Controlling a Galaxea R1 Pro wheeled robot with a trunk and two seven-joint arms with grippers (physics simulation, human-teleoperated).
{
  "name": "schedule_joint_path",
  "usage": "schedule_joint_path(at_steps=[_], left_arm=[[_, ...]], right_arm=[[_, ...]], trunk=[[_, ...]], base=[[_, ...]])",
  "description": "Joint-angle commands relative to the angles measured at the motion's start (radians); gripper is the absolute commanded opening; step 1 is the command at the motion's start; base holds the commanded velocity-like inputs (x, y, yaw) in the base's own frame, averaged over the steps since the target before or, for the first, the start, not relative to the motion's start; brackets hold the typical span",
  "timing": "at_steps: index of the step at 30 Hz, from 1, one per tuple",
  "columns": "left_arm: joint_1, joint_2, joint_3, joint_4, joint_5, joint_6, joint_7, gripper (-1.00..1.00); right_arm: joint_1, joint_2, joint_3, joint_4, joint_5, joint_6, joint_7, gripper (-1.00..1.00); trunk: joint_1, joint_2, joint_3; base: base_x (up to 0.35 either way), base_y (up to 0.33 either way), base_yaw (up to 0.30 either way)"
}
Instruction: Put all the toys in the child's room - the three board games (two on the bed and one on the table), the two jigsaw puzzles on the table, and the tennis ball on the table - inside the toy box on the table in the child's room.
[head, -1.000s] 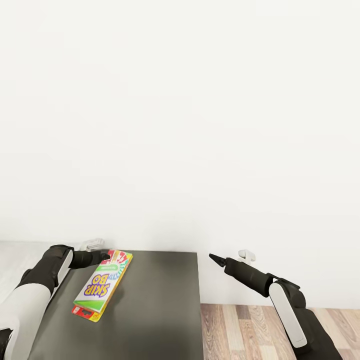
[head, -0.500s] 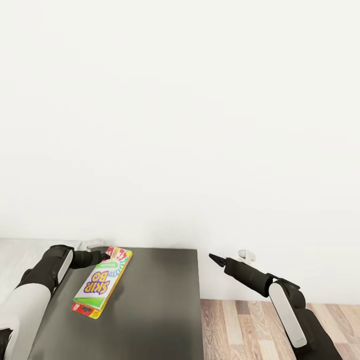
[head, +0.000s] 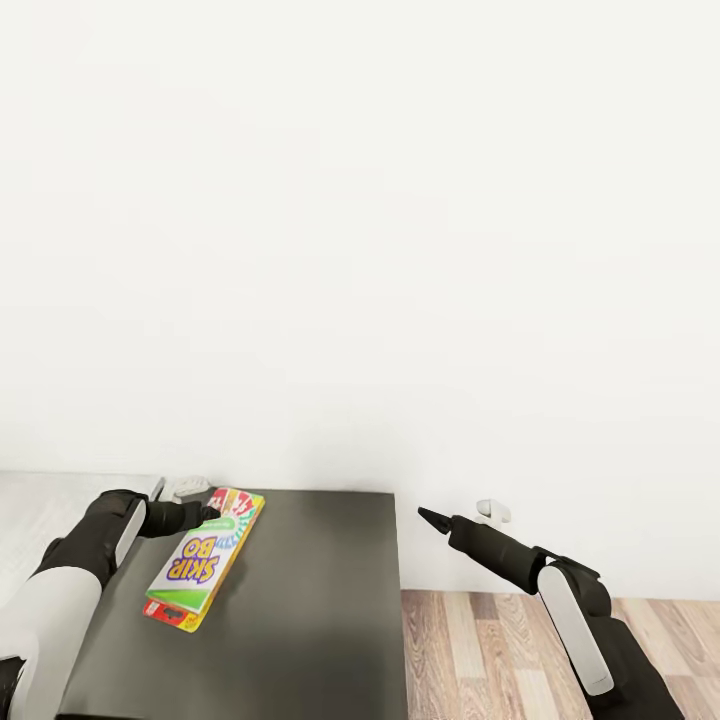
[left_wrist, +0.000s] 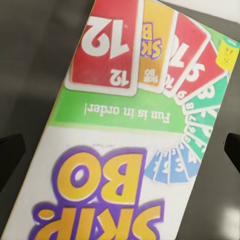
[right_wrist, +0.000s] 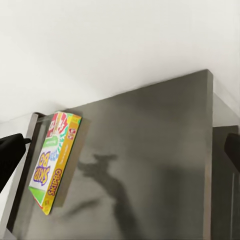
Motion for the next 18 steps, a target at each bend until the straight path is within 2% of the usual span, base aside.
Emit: schedule_joint_path(at_steps=[1,9,18], left_arm=[[-0.001,0.000,0.005,-0.001,-0.010,0.004,-0.008,1.00],[-0.001,0.000,0.005,-0.001,-0.011,0.004,0.000,1.00],[-0.001,-0.003,0.007,-0.001,-0.061,0.003,0.006,1.00]], right_arm=[[-0.001,0.000,-0.002,-0.001,-0.001,0.006,0.003,1.00],[-0.001,-0.001,-0.002,-0.001,-0.001,0.007,0.003,1.00],[-0.001,-0.001,-0.002,-0.001,-0.001,0.007,0.003,1.00]], trunk=[[0.001,-0.002,-0.004],[0.001,-0.002,-0.017],[0.001,-0.002,-0.032]], base=[[0.000,0.000,0.000],[0.000,0.000,0.000],[0.000,0.000,0.000]])
